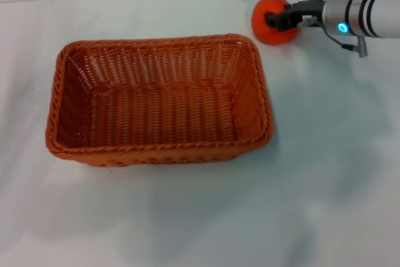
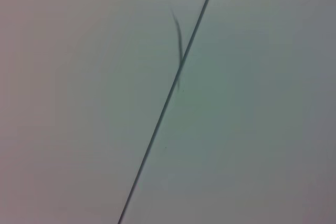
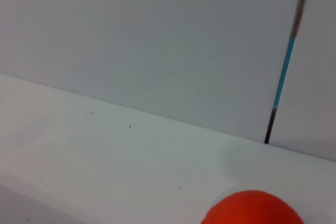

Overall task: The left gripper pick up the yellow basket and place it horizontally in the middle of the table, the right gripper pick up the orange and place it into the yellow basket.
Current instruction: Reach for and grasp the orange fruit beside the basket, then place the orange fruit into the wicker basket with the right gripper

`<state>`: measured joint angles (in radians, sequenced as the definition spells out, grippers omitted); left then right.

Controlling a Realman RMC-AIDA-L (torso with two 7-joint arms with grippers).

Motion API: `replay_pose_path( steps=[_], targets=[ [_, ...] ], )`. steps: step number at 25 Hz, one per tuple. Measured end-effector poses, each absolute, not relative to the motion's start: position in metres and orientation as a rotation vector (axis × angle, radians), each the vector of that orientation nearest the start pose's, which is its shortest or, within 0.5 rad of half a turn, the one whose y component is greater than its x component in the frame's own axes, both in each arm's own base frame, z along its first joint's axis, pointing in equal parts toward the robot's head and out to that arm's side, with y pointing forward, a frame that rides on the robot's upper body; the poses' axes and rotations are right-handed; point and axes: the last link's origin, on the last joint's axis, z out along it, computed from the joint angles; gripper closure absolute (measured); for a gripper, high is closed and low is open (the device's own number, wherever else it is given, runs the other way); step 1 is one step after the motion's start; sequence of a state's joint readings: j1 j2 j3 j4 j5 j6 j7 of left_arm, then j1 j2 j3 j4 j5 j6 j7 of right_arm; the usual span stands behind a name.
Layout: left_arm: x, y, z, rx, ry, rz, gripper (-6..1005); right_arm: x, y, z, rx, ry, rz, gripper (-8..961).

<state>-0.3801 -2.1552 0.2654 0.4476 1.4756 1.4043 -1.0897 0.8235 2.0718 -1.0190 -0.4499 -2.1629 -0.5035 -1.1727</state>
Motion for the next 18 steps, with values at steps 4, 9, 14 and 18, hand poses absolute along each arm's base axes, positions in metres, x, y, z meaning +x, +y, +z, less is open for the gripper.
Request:
replay_pose_path(
  steps=[4,9,14,18],
  targets=[
    [-0.332,0.312,0.045,-1.691,-0.792,-1.136,261,0.254,0.458,-0.028,1.192,2.718,1.307,534],
    [-0.332,0.313,0.041,-1.691,-0.809,-1.145,261,0.256,0.457,-0.027,1.210,2.722,1.312,627],
    [-0.332,0.313,0.041,-1.691,-0.810,-1.145,262,0.256,0.457,-0.019,1.348,2.775,1.399,691],
    [-0.331,0.313,0.040,-1.692,-0.812,-1.148,262,0.247,0.444,-0.007,1.516,3.026,1.481,731]
  ],
)
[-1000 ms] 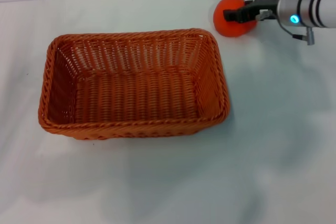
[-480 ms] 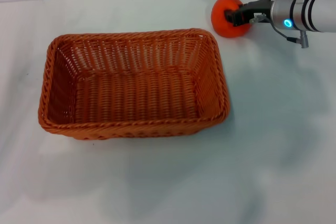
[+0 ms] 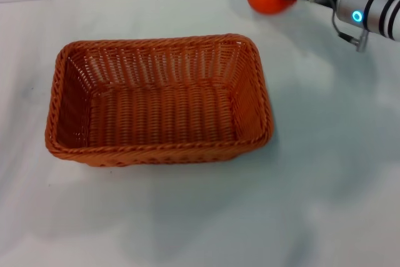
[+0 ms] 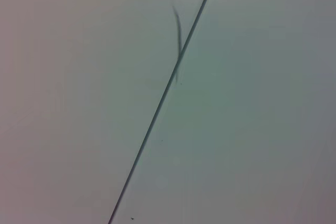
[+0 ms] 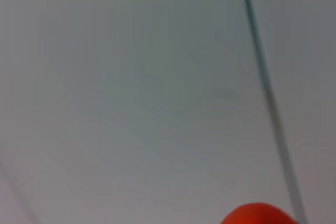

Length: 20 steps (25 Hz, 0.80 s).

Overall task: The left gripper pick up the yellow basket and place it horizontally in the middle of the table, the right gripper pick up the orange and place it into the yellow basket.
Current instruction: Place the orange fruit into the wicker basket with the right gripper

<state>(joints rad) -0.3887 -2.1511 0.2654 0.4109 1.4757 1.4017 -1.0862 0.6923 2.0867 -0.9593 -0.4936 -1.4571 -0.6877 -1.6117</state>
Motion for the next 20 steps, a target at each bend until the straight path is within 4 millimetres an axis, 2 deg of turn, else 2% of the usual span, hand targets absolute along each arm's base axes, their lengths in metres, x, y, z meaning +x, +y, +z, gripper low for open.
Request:
replay_pose_path(
  steps=[2,3,4,5,6,9,12,15,18,20],
  targets=[
    [-0.331,0.313,0.039,-1.692,-0.813,-1.149,263,0.242,0.439,-0.008,-1.018,-2.079,-0.981,746],
    [-0.331,0.313,0.039,-1.692,-0.814,-1.150,264,0.234,0.434,-0.008,-0.960,-2.048,-0.921,753],
    [-0.331,0.312,0.038,-1.691,-0.815,-1.150,264,0.218,0.424,-0.010,-0.842,-2.007,-0.802,761],
    [-0.331,0.312,0.038,-1.692,-0.816,-1.150,264,0.218,0.424,-0.010,-0.842,-2.007,-0.802,765],
    [-0.330,0.312,0.038,-1.692,-0.816,-1.150,265,0.208,0.418,-0.011,-0.775,-1.997,-0.742,769],
    [-0.331,0.312,0.035,-1.692,-0.828,-1.155,266,0.179,0.402,-0.025,-0.605,-2.052,-0.559,781],
    [-0.331,0.312,0.034,-1.690,-0.838,-1.157,267,0.159,0.388,-0.044,-0.489,-2.147,-0.421,792],
    [-0.331,0.312,0.033,-1.690,-0.841,-1.159,267,0.153,0.380,-0.058,-0.431,-2.224,-0.355,804],
    [-0.331,0.311,0.032,-1.691,-0.844,-1.159,267,0.153,0.378,-0.063,-0.438,-2.243,-0.339,802],
    [-0.331,0.311,0.032,-1.690,-0.846,-1.159,267,0.156,0.377,-0.064,-0.449,-2.245,-0.340,715]
  ],
)
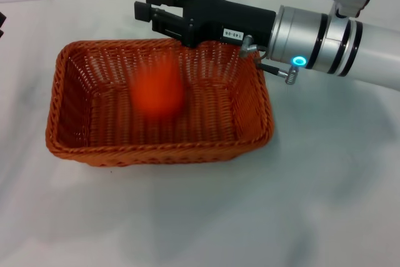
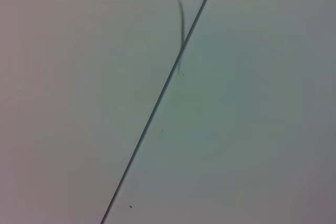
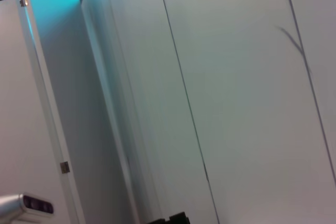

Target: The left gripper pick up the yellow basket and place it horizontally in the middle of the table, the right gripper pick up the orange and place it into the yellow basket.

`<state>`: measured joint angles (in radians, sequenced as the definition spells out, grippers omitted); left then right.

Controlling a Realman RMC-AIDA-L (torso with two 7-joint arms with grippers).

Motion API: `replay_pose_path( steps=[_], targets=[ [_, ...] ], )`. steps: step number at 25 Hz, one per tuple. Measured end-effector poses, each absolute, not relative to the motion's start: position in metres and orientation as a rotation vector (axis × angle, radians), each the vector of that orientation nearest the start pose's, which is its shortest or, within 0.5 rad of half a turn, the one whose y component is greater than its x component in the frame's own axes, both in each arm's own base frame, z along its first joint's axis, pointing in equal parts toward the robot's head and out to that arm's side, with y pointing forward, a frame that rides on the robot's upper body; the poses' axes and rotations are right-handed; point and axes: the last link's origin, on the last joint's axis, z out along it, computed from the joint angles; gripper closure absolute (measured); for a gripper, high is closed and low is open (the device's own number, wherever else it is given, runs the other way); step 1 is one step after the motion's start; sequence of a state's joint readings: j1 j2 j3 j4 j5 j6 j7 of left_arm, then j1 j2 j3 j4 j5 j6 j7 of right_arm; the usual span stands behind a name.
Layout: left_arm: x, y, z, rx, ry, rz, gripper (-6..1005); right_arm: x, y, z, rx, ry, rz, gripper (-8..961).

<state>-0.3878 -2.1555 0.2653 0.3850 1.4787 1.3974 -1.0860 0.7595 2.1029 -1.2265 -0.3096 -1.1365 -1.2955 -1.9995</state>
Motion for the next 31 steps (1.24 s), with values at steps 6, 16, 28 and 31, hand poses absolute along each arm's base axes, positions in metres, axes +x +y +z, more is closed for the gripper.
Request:
replay_pose_path(
  steps=[6,16,28,31],
  targets=[
    [-0.331,0.309,0.031,-1.688,-0.846,-1.163,266,0.168,0.374,-0.062,-0.478,-2.237,-0.376,460],
    [-0.332,0.305,0.032,-1.675,-0.846,-1.177,266,0.219,0.366,-0.024,-0.467,-1.978,-0.772,102],
    [-0.344,0.282,0.046,-1.443,-0.668,-1.164,267,0.305,0.344,0.021,-0.583,-1.617,-1.401,83],
    [-0.349,0.273,0.046,-1.305,-0.618,-1.134,267,0.324,0.337,0.034,-0.658,-1.486,-1.499,83]
  ],
)
